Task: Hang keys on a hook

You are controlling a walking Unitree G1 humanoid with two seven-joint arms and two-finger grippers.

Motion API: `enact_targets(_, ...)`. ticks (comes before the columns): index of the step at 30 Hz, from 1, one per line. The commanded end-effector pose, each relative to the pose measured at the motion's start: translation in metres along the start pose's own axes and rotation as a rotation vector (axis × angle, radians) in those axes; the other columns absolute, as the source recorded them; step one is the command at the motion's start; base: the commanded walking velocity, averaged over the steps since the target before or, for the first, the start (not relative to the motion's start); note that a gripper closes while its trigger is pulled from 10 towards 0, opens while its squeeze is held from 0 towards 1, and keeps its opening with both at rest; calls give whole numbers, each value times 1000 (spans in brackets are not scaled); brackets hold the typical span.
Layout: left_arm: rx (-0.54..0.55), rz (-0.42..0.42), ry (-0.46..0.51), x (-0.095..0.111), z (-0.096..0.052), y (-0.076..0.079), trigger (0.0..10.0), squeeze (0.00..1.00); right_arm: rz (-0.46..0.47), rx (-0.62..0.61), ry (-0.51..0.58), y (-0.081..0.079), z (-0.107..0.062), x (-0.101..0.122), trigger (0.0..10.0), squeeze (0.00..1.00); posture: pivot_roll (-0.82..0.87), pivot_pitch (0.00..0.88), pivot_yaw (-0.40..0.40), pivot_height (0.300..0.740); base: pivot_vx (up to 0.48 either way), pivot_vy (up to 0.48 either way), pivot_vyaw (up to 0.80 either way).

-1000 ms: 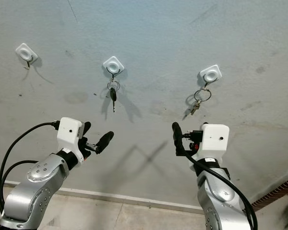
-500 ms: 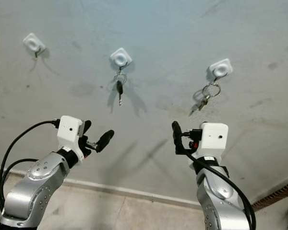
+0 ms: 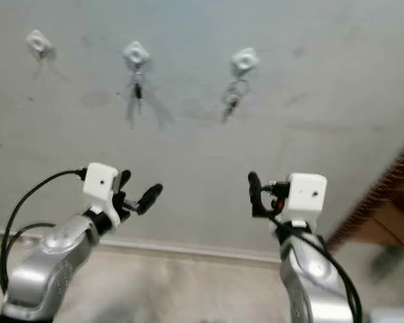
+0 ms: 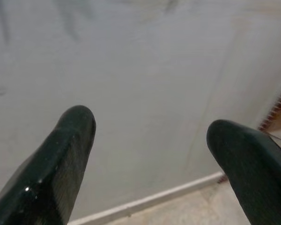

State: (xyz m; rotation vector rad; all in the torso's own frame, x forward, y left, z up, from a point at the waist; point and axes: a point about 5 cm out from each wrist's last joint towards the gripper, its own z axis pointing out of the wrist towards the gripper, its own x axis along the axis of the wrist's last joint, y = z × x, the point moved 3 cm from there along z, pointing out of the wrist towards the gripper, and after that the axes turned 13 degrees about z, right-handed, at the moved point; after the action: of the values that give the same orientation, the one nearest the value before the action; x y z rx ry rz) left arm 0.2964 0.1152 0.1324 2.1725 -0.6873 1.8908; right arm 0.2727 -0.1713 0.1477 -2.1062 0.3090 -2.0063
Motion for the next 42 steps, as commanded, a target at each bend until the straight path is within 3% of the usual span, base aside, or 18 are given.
enact_targets(1, -4, -5, 1, 0, -1, 1, 10000, 0, -3, 14, 14, -2, 1, 4, 10000, 0, 96, 0, -33, 740, -368, -277, 0)
enact_targets(21, -14, -52, 11, 1, -1, 0, 10000, 0, -5, 27, 14, -3, 5, 3, 10000, 0, 100, 0, -36, 740, -35, -27, 0)
enact_targets(42, -27, -66, 6, 1, -1, 1, 10000, 0, -10, 28, 23, -4, 7, 5, 10000, 0, 102, 0, -37, 740, 0, 460, 0)
